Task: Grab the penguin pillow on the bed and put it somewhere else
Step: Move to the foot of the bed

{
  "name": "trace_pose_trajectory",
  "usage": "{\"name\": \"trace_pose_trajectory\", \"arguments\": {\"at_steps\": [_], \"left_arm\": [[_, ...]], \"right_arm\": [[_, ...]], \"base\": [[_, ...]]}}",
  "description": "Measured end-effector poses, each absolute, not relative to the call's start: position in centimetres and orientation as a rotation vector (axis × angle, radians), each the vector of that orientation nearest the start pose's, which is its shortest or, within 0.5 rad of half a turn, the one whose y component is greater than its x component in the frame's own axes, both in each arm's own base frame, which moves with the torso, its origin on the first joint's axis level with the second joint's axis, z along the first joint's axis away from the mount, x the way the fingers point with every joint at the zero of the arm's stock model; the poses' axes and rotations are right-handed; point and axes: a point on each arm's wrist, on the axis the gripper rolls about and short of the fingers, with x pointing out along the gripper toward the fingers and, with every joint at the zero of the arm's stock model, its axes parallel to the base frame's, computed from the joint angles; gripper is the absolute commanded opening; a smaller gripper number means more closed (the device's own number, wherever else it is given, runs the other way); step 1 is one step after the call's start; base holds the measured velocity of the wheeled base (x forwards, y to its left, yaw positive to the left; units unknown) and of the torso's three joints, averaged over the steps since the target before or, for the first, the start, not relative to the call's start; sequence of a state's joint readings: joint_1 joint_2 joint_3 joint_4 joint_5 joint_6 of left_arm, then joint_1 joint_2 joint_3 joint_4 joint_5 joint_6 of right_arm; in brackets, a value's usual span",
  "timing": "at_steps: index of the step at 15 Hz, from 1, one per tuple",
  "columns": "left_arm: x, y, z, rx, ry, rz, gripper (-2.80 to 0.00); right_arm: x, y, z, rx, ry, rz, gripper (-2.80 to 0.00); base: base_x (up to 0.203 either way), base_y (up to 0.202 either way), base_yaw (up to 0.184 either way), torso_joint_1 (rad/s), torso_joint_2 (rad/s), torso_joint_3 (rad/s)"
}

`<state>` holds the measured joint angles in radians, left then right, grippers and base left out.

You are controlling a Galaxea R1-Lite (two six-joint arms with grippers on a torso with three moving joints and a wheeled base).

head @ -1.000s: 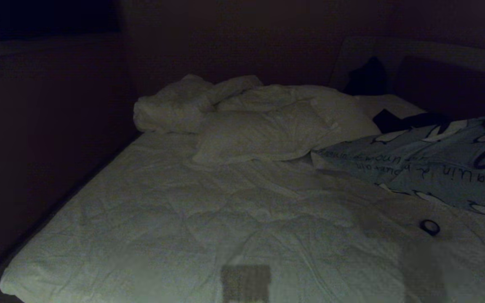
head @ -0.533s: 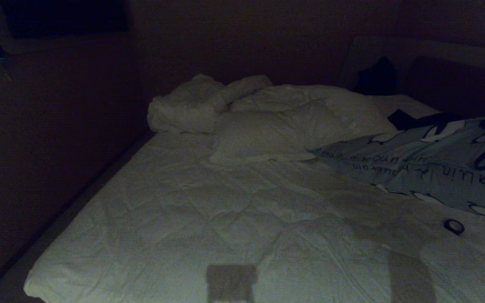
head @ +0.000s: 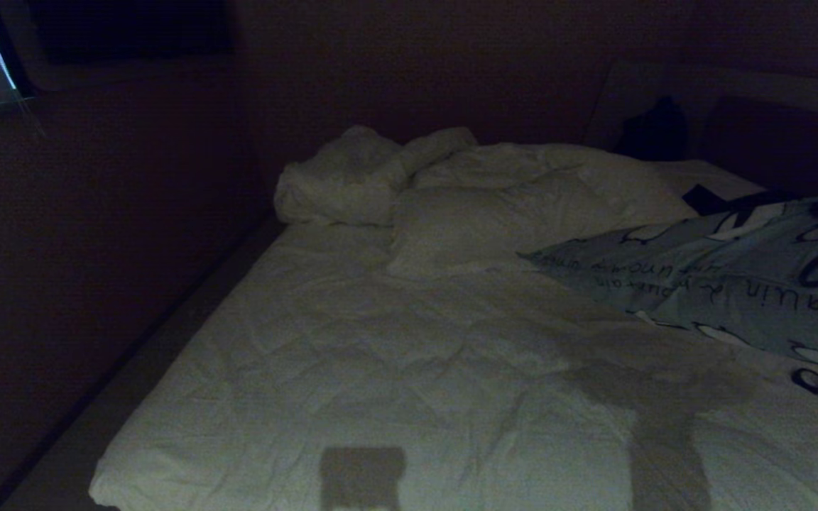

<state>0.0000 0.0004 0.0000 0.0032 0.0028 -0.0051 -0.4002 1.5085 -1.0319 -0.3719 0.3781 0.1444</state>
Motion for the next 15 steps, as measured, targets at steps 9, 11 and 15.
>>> {"name": "trace_pose_trajectory", "arguments": {"at_steps": [9, 11, 15], "left_arm": [[-2.28, 0.01, 7.52, -0.005, 0.003, 0.002, -2.80], [-2.28, 0.01, 7.52, -0.005, 0.003, 0.003, -2.80], [-2.28, 0.01, 7.53, -0.005, 0.002, 0.003, -2.80]], "right_arm": [[25.32, -9.81, 27.47, 0.186, 0.099, -0.029, -2.80], [25.32, -9.81, 27.43, 0.186, 0.100, -0.028, -2.80], [25.32, -9.81, 27.42, 0.187, 0.100, -0.028, -2.80]], "base": [[0.000, 0.194, 0.000, 0.002, 0.00, 0.002], [0.000, 0.195, 0.000, 0.002, 0.00, 0.004], [0.000, 0.195, -0.001, 0.002, 0.00, 0.001]]}}
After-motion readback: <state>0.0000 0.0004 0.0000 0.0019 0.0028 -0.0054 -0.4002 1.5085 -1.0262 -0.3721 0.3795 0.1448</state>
